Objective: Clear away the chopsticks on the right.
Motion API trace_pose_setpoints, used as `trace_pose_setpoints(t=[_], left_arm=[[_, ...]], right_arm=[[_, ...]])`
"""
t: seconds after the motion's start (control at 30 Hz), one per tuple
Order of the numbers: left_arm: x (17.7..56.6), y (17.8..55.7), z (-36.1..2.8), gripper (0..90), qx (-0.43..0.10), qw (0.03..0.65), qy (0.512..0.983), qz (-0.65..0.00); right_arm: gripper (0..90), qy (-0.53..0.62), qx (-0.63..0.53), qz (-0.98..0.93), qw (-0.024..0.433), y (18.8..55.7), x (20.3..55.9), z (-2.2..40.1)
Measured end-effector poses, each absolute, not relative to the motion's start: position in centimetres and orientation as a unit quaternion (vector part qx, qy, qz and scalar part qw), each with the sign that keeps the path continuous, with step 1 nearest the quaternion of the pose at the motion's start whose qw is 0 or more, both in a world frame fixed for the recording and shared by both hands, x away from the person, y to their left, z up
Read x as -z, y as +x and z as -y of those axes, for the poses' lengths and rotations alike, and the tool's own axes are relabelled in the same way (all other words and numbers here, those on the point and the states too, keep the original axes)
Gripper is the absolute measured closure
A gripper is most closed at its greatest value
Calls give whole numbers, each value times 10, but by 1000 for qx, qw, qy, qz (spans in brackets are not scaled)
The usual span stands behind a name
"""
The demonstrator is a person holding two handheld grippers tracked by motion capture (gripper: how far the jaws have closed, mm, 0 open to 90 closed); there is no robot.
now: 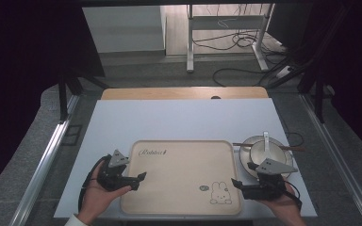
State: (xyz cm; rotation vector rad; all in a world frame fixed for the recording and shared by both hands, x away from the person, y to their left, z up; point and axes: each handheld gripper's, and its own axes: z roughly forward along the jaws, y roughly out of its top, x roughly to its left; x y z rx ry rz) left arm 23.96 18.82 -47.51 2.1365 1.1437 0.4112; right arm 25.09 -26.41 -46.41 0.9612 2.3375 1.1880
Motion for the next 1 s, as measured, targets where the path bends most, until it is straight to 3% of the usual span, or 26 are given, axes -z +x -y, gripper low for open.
trace_pose_setpoints(t=[0.57,0.8,1.0], left_arm=[[480,235,-189,142,-152,338,821,-434],[478,240,-192,143,-161,341,817,-437],[476,242,-186,138,-174,337,823,-424]], right_arm=[[200,332,-415,-831,163,257,460,251],[273,328,-426,-829,154,260,451,248],[309,326,-418,-835,152,275,423,249]])
